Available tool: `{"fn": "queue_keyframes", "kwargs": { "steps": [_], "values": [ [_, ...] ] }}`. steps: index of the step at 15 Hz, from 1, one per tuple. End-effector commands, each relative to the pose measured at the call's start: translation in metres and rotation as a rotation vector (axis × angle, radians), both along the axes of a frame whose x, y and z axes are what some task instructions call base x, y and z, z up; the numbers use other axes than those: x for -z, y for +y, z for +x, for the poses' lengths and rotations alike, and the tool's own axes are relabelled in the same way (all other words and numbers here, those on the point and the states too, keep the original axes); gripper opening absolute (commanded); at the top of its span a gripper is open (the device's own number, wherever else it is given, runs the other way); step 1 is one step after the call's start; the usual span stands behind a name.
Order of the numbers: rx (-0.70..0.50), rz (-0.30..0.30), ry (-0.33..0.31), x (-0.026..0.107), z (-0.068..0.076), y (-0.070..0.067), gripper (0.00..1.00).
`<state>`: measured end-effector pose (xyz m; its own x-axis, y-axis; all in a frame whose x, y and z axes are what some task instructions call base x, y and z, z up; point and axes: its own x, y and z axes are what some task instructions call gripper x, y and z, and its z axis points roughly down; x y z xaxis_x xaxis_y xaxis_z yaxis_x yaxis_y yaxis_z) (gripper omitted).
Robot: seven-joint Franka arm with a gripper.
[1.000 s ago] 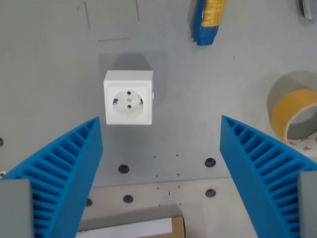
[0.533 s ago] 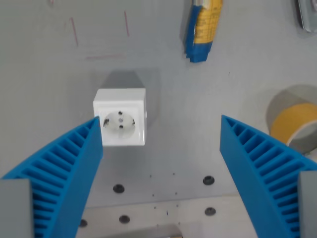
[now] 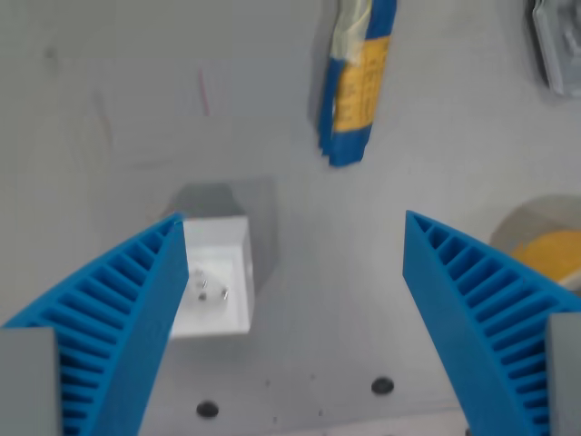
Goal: Pick up the blue bag
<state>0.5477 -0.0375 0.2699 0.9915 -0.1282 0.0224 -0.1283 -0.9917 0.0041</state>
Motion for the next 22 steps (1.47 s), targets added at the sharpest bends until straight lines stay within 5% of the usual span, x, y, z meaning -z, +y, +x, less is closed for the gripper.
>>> {"fn": "queue_keyframes", "kwargs": {
  "steps": [1, 22],
  "values": [
    [0.110, 0.026, 0.011, 0.013, 0.020, -0.010, 1.00],
    [0.184, 0.040, -0.003, 0.115, 0.069, -0.047, 1.00]
  ]
}}
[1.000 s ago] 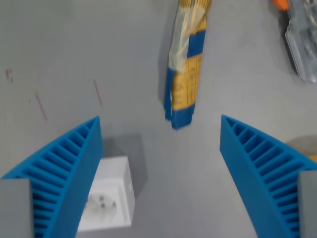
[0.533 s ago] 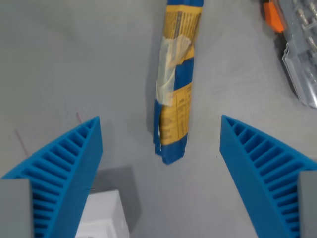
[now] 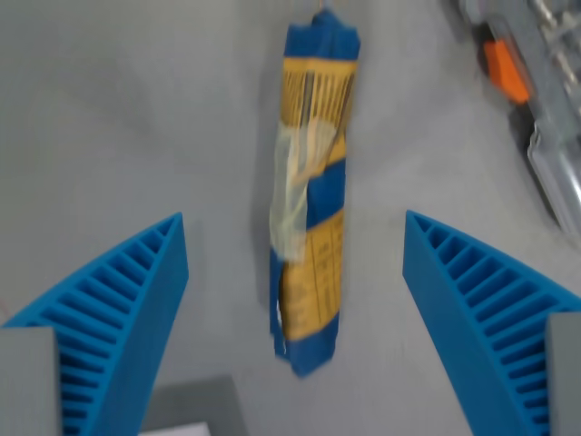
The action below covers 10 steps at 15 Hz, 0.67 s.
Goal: Pick up the blue bag
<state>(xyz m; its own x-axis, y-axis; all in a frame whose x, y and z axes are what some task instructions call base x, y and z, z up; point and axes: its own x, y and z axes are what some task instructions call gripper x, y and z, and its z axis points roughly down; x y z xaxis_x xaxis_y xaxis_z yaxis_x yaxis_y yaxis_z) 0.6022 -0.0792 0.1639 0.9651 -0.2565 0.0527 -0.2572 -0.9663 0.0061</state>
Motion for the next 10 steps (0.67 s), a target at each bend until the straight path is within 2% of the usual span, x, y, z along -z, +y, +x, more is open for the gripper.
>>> {"fn": "queue_keyframes", "kwargs": {
  "steps": [1, 10],
  "values": [
    [0.052, 0.051, 0.020, 0.010, 0.014, -0.005, 1.00],
    [0.039, 0.046, -0.001, -0.003, -0.007, -0.003, 1.00]
  ]
}}
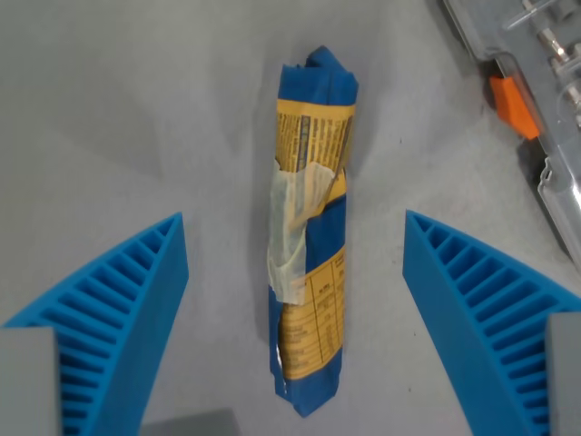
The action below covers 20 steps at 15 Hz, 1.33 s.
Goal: Pick up the blue bag
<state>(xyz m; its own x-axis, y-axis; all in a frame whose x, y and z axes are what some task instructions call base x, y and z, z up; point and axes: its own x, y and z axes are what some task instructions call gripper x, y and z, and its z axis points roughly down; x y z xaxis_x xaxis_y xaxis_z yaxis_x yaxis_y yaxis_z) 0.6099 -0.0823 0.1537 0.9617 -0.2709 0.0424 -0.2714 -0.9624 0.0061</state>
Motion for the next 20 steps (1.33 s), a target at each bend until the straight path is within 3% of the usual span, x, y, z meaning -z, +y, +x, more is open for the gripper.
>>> {"fn": "queue_keyframes", "kwargs": {
  "steps": [1, 6, 7, 20],
  "values": [
    [0.023, 0.040, -0.020, -0.008, -0.012, 0.001, 1.00],
    [0.021, 0.034, -0.043, 0.016, -0.003, 0.002, 1.00],
    [0.020, 0.033, -0.048, 0.021, -0.003, 0.002, 0.00],
    [0.020, 0.033, -0.048, 0.021, -0.003, 0.002, 0.00]
  ]
}}
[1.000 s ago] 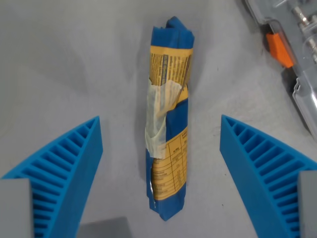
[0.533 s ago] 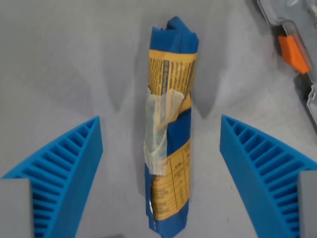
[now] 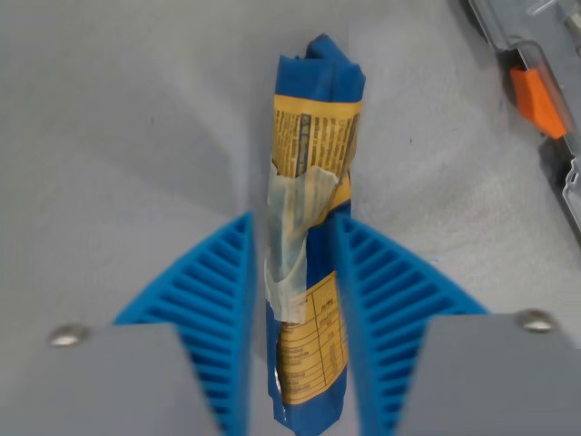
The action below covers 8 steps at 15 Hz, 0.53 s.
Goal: Pick up the blue bag
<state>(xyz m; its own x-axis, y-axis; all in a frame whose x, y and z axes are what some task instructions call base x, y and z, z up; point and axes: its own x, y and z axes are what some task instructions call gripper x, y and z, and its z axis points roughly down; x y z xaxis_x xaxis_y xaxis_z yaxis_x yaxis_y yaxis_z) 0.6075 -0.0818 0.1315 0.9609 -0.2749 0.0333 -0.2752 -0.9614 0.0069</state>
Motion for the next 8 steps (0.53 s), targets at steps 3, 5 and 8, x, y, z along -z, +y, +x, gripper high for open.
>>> {"fn": "queue_keyframes", "kwargs": {
  "steps": [3, 5, 8],
  "values": [
    [0.016, 0.031, -0.057, -0.001, -0.001, 0.001, 0.00],
    [0.016, 0.031, -0.057, -0.001, -0.001, 0.001, 0.00],
    [0.017, 0.032, -0.050, -0.016, -0.002, -0.001, 0.00]
  ]
}}
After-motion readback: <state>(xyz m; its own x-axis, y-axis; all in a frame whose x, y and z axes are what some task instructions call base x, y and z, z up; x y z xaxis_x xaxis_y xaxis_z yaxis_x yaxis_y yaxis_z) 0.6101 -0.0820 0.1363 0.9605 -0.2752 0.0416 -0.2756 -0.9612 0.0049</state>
